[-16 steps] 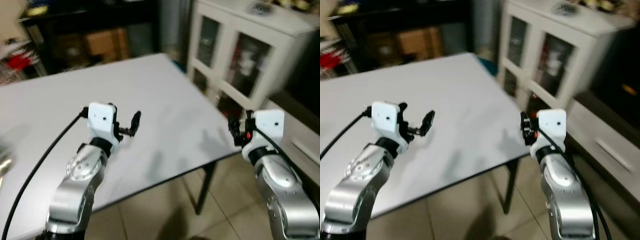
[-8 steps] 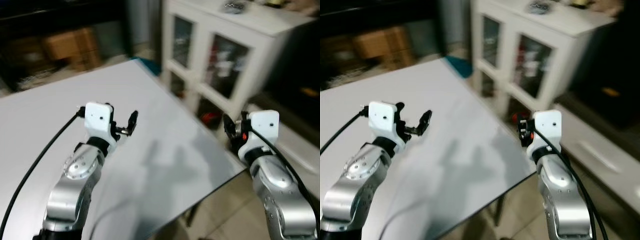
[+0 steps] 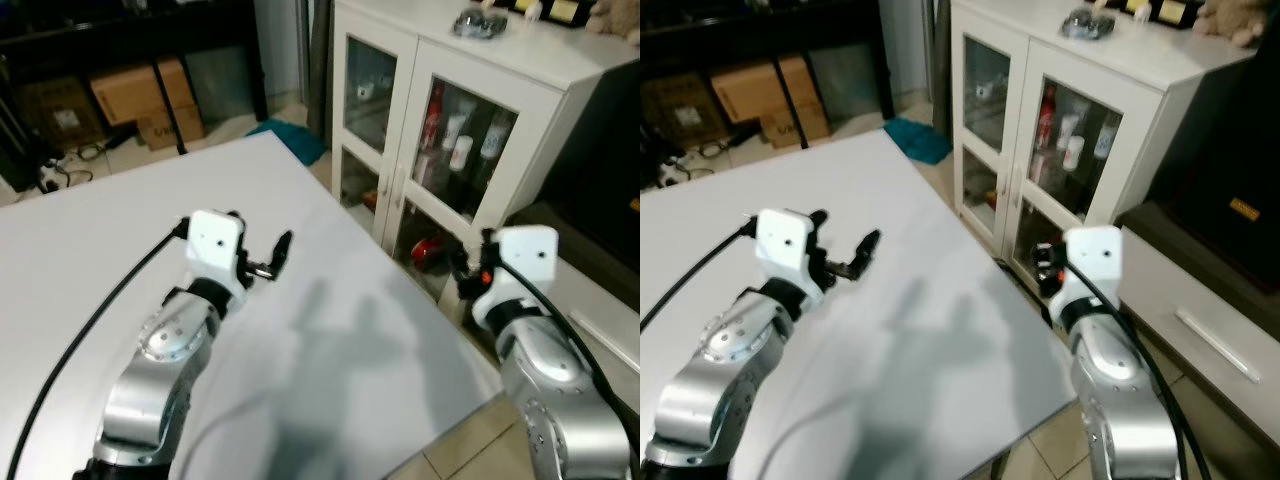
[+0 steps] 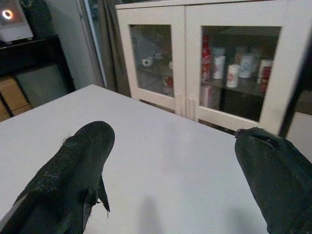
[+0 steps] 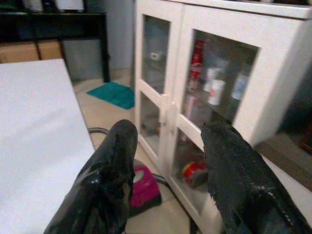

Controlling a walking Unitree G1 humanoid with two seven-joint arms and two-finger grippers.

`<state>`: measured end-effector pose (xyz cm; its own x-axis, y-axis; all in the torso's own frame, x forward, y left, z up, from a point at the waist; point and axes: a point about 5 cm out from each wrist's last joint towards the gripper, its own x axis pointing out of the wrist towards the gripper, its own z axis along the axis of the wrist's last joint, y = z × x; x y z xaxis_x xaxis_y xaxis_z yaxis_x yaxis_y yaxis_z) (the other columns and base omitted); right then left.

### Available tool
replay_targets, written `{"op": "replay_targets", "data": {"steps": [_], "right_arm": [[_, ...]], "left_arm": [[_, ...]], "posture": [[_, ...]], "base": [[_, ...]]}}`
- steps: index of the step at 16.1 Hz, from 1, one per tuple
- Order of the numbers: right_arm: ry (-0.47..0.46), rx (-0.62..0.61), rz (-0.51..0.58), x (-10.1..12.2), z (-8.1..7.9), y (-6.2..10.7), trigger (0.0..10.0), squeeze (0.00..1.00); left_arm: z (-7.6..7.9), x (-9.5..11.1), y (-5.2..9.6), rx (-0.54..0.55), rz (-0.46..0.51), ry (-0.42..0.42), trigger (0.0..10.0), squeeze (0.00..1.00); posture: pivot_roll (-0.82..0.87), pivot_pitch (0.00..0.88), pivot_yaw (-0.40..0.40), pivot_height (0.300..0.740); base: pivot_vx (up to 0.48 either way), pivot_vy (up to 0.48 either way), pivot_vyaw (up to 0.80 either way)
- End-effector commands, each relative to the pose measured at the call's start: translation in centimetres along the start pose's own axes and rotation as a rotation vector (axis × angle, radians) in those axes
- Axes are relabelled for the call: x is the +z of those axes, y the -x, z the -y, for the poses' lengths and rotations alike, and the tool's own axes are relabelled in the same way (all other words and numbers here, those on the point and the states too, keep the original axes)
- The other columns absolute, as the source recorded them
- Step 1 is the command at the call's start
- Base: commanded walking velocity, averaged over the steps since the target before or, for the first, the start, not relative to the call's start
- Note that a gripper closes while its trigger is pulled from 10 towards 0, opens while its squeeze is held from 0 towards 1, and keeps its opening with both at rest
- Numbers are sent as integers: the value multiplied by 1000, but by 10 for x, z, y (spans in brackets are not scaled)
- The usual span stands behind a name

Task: Setting the table

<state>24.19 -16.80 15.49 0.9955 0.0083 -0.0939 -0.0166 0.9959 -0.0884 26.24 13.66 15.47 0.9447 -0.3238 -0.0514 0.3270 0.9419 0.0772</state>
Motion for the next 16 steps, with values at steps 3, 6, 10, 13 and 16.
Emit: {"op": "replay_targets", "data": {"steps": [3,6,10,13,16], "right_arm": [[9,-81,-27,-3,6,1,10000,0],[5,-93,-53,-5,7,0,10000,0],[5,-93,-53,-5,7,0,10000,0],[5,-93,-53,-5,7,0,10000,0],[5,-93,-53,-5,7,0,10000,0]], "left_arm": [[-7,3,-1,25,8,-33,10000,0],[-7,4,-2,24,10,-35,10000,0],[-7,4,-2,24,10,-35,10000,0],[-7,4,-2,24,10,-35,10000,0],[-7,4,-2,24,10,-35,10000,0]], "posture": [[-45,0,39,740],[-49,0,43,740],[-49,0,43,740],[-49,0,43,740],[-49,0,43,740]], "base": [[0,0,0],[0,0,0],[0,0,0],[0,0,0],[0,0,0]]}}
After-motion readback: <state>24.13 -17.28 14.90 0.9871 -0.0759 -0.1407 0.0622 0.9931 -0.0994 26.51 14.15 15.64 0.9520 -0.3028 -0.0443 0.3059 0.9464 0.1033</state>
